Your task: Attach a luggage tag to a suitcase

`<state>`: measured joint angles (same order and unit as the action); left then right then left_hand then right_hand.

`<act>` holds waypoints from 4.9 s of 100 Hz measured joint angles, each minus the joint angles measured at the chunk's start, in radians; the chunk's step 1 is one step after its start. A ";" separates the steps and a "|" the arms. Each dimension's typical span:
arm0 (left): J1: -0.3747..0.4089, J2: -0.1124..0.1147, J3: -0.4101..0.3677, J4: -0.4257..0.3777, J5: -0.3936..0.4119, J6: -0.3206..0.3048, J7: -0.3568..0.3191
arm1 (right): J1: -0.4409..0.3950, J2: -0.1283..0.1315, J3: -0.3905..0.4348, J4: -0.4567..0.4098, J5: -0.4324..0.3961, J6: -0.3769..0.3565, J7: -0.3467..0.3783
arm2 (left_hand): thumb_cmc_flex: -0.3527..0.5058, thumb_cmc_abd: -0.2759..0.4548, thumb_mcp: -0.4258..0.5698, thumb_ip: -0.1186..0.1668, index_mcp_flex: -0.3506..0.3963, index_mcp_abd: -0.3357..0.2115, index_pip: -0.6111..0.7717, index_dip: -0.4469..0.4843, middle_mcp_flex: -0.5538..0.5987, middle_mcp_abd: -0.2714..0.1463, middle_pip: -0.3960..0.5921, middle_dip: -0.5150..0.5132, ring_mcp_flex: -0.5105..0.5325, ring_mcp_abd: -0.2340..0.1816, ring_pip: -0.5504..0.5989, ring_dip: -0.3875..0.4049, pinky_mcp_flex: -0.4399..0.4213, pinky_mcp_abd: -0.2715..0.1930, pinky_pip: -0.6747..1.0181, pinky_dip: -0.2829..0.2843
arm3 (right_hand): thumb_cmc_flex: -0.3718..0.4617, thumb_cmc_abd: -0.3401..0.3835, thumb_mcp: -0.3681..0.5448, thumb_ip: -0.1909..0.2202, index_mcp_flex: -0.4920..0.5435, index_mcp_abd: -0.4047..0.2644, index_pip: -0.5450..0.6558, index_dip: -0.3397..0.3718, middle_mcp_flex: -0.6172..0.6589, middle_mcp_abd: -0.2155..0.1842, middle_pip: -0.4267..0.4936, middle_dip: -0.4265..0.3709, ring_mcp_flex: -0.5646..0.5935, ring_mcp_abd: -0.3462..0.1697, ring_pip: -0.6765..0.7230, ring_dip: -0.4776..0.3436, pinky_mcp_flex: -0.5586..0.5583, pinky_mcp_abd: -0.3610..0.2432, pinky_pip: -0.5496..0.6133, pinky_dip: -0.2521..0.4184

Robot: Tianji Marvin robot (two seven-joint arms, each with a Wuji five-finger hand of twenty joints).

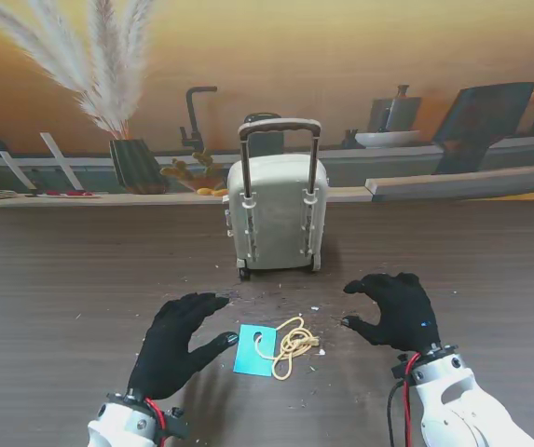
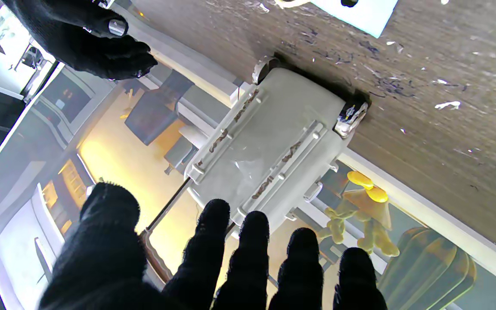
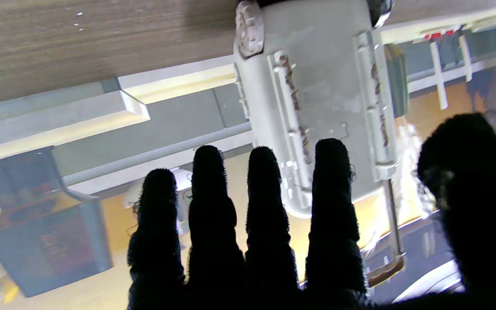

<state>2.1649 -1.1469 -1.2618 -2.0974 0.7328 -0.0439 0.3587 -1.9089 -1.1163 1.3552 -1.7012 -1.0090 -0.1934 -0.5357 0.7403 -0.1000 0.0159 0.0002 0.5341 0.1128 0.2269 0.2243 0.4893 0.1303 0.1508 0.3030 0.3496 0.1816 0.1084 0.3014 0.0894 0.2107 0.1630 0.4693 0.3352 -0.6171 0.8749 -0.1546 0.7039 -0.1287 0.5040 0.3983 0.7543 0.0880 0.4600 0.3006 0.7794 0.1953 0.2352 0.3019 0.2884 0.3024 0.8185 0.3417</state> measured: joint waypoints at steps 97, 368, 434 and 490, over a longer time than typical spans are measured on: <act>0.005 0.001 0.009 -0.004 0.005 -0.008 0.021 | 0.245 0.046 -0.407 0.238 -0.132 0.090 -0.058 | 0.000 0.000 0.000 0.000 0.000 0.000 -0.001 0.010 0.000 0.000 0.000 0.000 0.000 0.000 -0.011 0.000 0.000 0.000 0.000 0.000 | 0.038 -0.152 0.187 0.000 0.028 -0.067 0.039 0.002 0.031 -0.020 0.022 0.012 0.027 -0.022 0.006 0.000 0.037 0.000 0.025 0.005; 0.032 -0.006 -0.004 -0.011 -0.015 -0.040 0.069 | 0.120 0.019 -0.250 0.053 -0.214 0.113 -0.368 | 0.000 0.000 0.000 0.000 0.000 0.000 -0.001 0.010 0.000 0.001 0.000 0.000 0.000 0.000 -0.011 0.000 0.000 0.000 0.000 0.000 | 0.221 -0.148 0.249 -0.142 0.185 -0.086 0.359 0.130 0.520 -0.058 0.332 0.286 0.489 -0.065 0.422 0.221 0.459 0.072 0.444 0.209; 0.015 -0.007 0.006 -0.010 -0.044 -0.038 0.045 | 0.078 0.016 -0.061 -0.234 -0.269 0.089 -0.275 | 0.000 0.000 0.000 0.000 0.017 0.000 0.008 0.011 0.075 0.002 0.007 0.000 0.053 0.072 0.005 0.000 0.049 0.036 0.008 0.000 | 0.221 -0.149 0.249 -0.142 0.185 -0.086 0.359 0.130 0.520 -0.053 0.358 0.349 0.490 -0.065 0.446 0.234 0.463 0.075 0.457 0.245; -0.027 -0.005 0.041 0.021 0.010 -0.038 0.078 | 0.134 0.024 0.016 -0.439 -0.323 0.045 -0.089 | 0.061 -0.053 0.000 0.009 0.039 0.000 0.021 0.012 0.089 0.002 0.023 0.001 0.079 0.068 0.036 0.013 0.076 0.060 0.026 0.013 | 0.221 -0.149 0.249 -0.142 0.185 -0.086 0.359 0.130 0.520 -0.053 0.358 0.359 0.490 -0.071 0.447 0.235 0.463 0.075 0.457 0.257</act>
<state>2.1380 -1.1523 -1.2205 -2.0762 0.7429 -0.0824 0.4367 -1.7750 -1.0920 1.3712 -2.1401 -1.3320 -0.1483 -0.6249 0.8010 -0.1535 0.0155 0.0092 0.5730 0.1128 0.2483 0.2362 0.5787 0.1328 0.1739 0.3040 0.4285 0.2497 0.1440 0.3143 0.1651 0.2704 0.1895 0.4824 0.5566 -0.7665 1.1243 -0.2971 0.8892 -0.2145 0.8627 0.5285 1.2742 0.0353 0.8179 0.6596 1.2694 0.1243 0.6822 0.5367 0.7512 0.3776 1.2752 0.5985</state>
